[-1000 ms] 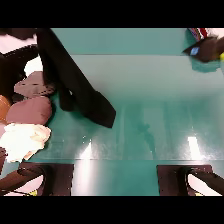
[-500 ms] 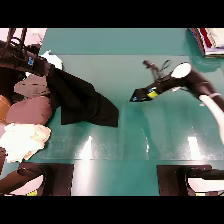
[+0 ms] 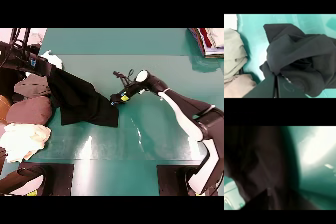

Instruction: Fold the shirts.

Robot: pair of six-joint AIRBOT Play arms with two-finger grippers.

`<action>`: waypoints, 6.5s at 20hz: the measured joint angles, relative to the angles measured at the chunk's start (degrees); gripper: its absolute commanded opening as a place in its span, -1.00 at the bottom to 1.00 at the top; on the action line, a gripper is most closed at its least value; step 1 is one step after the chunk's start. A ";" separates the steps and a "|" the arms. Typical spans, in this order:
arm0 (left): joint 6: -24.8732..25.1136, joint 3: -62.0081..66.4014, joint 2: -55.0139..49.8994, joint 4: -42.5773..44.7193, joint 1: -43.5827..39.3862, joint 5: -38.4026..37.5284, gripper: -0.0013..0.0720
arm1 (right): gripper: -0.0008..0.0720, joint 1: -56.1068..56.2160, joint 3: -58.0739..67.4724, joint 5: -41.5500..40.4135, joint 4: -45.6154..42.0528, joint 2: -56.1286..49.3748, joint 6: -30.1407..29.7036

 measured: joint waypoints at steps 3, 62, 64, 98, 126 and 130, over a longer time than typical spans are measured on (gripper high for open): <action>-0.44 0.20 0.42 0.20 0.00 0.07 -0.90 | -0.94 0.81 5.75 -0.26 -0.94 -1.97 0.02; 4.15 -35.85 16.35 -20.35 0.00 3.30 -0.90 | -0.59 -35.50 -39.74 0.50 -11.65 30.45 -0.17; 3.39 -35.85 16.35 -20.31 0.00 4.26 -0.90 | -0.94 -34.47 -37.77 -0.44 -9.77 28.50 -1.73; 0.72 -20.48 1.31 -12.17 0.70 1.90 -0.90 | -0.94 -38.32 -12.24 18.36 -15.50 32.39 5.44; -14.93 -52.15 11.39 -17.75 3.37 24.72 0.70 | 0.26 -39.45 -26.10 10.45 -17.16 41.75 3.91; -16.55 -53.57 11.65 -17.44 2.97 29.14 0.03 | 0.26 -39.43 -26.80 10.60 -17.14 42.23 3.89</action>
